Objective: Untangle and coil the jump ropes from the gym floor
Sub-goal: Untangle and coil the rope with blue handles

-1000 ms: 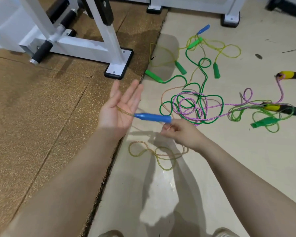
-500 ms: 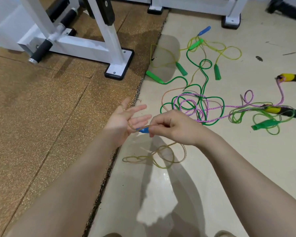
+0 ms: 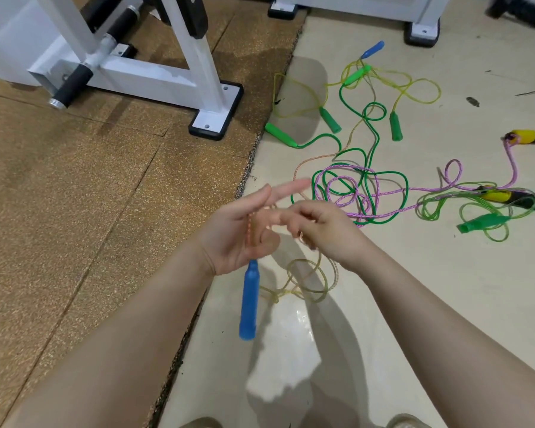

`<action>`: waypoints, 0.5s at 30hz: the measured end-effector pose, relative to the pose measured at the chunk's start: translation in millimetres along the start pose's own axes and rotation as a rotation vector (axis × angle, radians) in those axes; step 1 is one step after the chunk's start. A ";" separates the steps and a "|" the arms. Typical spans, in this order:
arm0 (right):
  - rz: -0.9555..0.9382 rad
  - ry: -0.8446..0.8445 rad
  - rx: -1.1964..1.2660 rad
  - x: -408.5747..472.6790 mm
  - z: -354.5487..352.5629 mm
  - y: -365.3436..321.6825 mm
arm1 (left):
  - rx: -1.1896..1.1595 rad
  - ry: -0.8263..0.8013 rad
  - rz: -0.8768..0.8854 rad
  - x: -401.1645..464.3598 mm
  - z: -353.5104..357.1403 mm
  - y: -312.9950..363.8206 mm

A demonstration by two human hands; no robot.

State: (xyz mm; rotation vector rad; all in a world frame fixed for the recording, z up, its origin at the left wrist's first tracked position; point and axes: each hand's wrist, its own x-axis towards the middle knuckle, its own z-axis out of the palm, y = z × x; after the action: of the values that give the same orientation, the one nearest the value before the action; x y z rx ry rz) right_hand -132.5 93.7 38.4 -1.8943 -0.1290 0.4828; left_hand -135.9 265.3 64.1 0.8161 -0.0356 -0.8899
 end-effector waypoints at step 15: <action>-0.125 -0.113 -0.118 6.7 8.1 -28.7 | 0.390 0.553 -0.092 6.4 -14.8 -22.2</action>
State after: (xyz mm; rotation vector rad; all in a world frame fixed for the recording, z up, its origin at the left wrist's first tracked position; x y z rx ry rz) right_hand -125.5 113.6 60.5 -1.9602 -0.3552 0.5065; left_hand -141.5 262.1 37.5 1.4172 0.3235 -0.7258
